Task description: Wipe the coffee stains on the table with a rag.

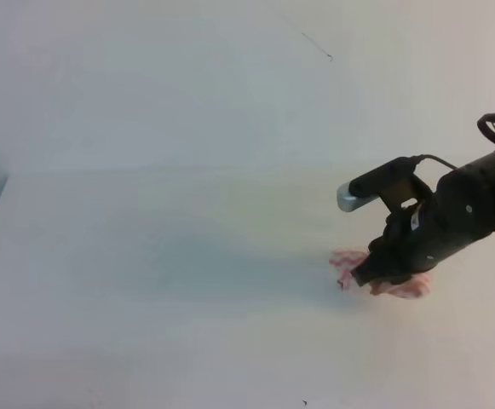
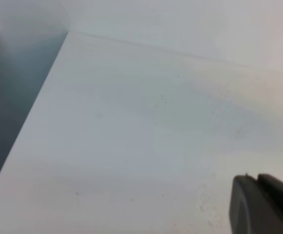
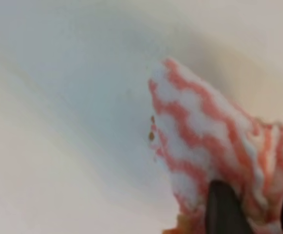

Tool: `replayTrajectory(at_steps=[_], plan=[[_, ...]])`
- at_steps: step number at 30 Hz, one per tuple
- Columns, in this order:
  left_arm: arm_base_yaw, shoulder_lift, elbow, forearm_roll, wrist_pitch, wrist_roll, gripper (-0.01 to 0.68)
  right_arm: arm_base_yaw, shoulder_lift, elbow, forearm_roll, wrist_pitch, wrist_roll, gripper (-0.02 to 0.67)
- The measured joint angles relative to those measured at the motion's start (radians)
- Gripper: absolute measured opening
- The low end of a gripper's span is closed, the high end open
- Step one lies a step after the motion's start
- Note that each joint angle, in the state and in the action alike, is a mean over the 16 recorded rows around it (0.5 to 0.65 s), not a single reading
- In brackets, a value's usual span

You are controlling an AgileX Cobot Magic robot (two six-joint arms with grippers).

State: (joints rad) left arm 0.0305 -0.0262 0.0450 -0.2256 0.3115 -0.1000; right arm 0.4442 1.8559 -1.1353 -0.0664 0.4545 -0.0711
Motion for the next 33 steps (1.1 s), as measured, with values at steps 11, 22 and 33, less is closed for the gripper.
replayTrajectory(at_steps=[11,22,33], plan=[[0.0,0.0,0.0,0.0,0.0,0.0,0.001,0.0,-0.104,-0.064,0.034,0.031,0.004,0.366],[0.0,0.0,0.0,0.0,0.0,0.0,0.0,0.0,-0.522,-0.067,-0.136,0.102,0.051,0.206],[0.0,0.0,0.0,0.0,0.0,0.0,0.0,0.0,-0.954,-0.003,-0.453,0.382,0.21,0.008]])
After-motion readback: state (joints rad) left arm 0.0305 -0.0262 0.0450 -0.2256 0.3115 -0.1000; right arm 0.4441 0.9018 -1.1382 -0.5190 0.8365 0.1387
